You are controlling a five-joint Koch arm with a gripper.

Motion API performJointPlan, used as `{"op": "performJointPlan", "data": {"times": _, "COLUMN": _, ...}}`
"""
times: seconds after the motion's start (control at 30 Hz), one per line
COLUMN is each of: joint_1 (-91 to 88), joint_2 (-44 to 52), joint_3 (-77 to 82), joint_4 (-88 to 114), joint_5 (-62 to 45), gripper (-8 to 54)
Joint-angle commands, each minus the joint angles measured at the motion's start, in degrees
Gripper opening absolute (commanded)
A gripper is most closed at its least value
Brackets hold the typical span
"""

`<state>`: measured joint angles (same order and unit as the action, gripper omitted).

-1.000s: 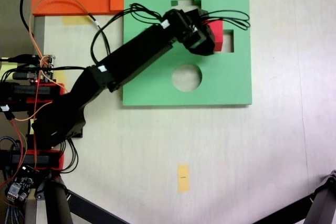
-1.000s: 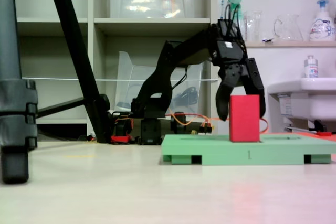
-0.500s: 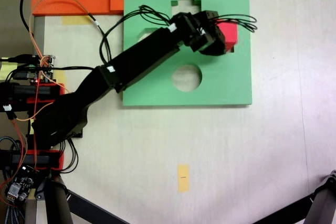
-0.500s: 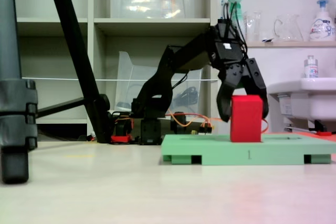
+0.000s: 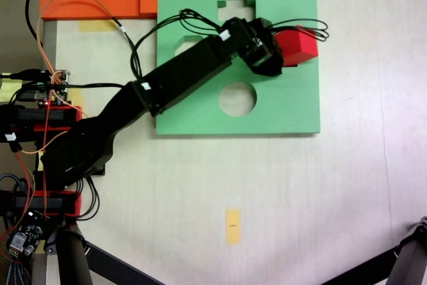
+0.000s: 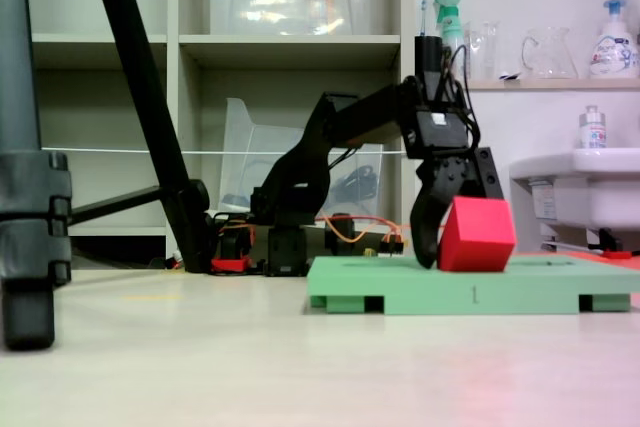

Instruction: Put the square block into the corresponding hole

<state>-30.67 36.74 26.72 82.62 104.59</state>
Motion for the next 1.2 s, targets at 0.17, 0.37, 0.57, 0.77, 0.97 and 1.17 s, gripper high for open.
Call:
{"op": "performJointPlan", "data": {"times": 0.17, "joint_1": 0.3, "joint_2": 3.0, "joint_3": -3.3, "joint_4": 1.3, "joint_5": -3.9, "gripper": 41.6}}
{"op": "performJointPlan", "data": {"times": 0.37, "joint_1": 0.1, "joint_2": 4.2, "joint_3": -3.4, "joint_4": 1.3, "joint_5": -4.4, "gripper": 47.8}}
{"op": "performJointPlan", "data": {"times": 0.57, "joint_1": 0.4, "joint_2": 4.5, "joint_3": -6.4, "joint_4": -0.4, "joint_5": -4.1, "gripper": 51.2}}
{"op": "performJointPlan", "data": {"times": 0.77, "joint_1": 0.4, "joint_2": 4.3, "joint_3": -7.6, "joint_4": -0.7, "joint_5": -3.3, "gripper": 52.1}}
{"op": "performJointPlan", "data": {"times": 0.97, "joint_1": 0.2, "joint_2": 4.7, "joint_3": -8.0, "joint_4": -1.1, "joint_5": -4.3, "gripper": 52.1}}
{"op": "performJointPlan", "data": {"times": 1.17, "joint_1": 0.4, "joint_2": 5.6, "joint_3": -8.0, "joint_4": -2.4, "joint_5": -3.9, "gripper": 52.1}}
